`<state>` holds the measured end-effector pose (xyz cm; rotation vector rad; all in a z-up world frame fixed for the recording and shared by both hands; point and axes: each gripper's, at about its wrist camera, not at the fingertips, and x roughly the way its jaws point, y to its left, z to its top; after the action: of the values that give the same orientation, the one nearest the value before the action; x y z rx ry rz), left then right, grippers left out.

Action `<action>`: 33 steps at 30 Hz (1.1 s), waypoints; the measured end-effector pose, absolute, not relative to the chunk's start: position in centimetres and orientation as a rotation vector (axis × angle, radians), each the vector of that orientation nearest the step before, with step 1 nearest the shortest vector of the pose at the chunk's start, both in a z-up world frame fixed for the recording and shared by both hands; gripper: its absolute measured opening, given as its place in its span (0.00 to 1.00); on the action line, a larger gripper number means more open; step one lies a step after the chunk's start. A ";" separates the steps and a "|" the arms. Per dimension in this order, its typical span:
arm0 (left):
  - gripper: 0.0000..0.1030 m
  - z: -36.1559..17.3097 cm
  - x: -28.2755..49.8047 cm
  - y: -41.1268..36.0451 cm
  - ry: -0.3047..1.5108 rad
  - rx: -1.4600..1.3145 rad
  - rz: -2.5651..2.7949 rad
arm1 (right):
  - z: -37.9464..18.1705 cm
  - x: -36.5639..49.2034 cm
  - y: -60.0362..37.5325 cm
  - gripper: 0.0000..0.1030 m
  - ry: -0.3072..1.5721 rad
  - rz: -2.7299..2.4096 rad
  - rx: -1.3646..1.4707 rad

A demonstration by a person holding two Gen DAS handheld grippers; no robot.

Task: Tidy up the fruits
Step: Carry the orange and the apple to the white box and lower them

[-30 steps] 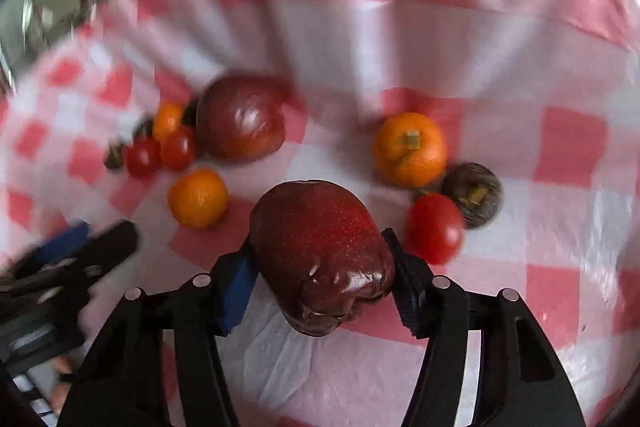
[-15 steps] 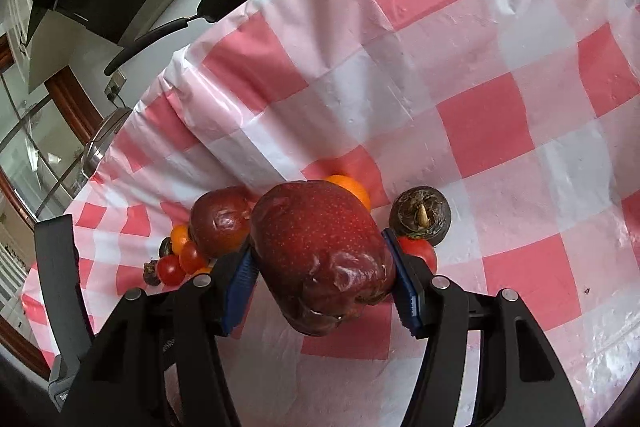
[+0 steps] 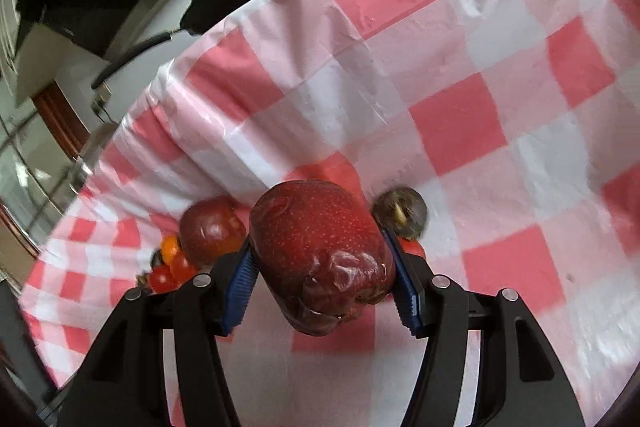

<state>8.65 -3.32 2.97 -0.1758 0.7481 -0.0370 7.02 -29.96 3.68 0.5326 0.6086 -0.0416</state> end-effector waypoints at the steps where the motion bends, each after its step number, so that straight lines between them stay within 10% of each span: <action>1: 0.37 3.3 7.1 -2.6 0.742 -0.169 -0.020 | 3.9 6.2 -29.4 0.57 0.623 -0.024 0.553; 33: 0.38 4.0 -19.5 18.3 0.741 -0.100 0.202 | 5.5 -16.8 -1.6 0.57 0.746 0.479 0.116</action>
<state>-19.54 18.35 3.98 -0.0995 0.7414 0.2016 -16.80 -1.57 5.54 0.1162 0.7458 0.4790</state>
